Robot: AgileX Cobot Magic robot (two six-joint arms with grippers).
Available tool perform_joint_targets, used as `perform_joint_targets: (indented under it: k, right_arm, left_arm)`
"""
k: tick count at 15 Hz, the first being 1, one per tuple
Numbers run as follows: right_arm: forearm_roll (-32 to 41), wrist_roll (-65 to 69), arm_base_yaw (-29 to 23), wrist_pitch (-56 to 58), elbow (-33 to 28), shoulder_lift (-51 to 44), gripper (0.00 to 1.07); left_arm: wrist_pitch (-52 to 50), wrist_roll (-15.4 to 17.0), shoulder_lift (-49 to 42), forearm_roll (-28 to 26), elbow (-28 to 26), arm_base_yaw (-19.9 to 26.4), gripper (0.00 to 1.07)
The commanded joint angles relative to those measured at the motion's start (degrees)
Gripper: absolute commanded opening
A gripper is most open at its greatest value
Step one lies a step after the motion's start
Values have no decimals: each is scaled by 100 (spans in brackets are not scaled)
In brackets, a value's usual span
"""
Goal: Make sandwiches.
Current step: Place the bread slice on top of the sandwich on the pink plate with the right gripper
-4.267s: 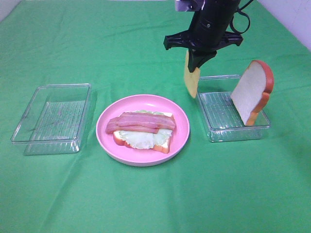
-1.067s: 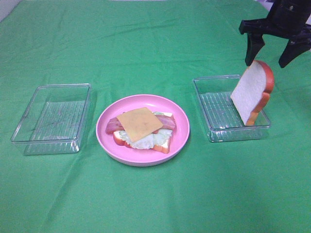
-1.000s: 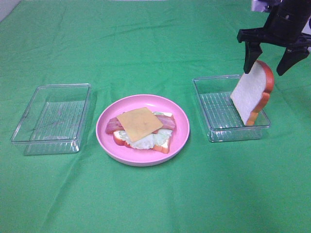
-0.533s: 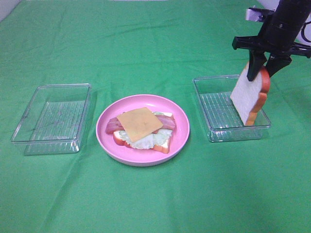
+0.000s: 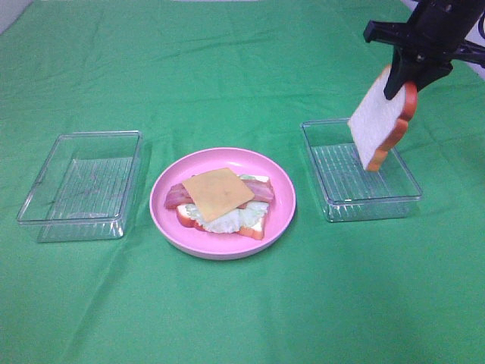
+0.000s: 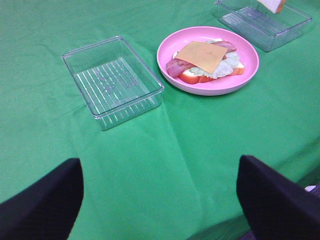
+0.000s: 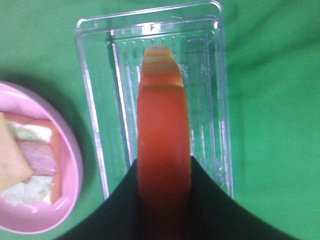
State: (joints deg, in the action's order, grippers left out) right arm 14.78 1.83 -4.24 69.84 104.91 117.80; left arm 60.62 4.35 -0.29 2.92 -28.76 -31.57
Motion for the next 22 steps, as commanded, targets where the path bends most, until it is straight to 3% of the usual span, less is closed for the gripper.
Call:
perform_joint_targets:
  k: [1, 6, 9, 12, 17, 22]
  right_arm:
    - [493, -183, -52, 390, -132, -344, 0]
    - [1450, -493, -556, -63, -837, -550, 0]
    - [2343, -739, -1129, -882, -1375, -550, 0]
    - [2911, -842, -1324, -1427, -1730, -550, 0]
    - [5489, -2618, -1369, -1679, -2859, -372, 0]
    - [5999, -2979, -1404, -1782, -3037, 63, 0]
  left_arm:
    - [-57, -17, -126, -46, 6, -29, 79]
    - [-57, -17, -126, -46, 6, -29, 79]
    - [-57, -17, -126, -46, 6, -29, 79]
    - [-57, -17, -126, -46, 6, -29, 79]
    - [-57, -17, -126, -46, 6, -29, 79]
    - [-57, -17, -126, -46, 6, -29, 79]
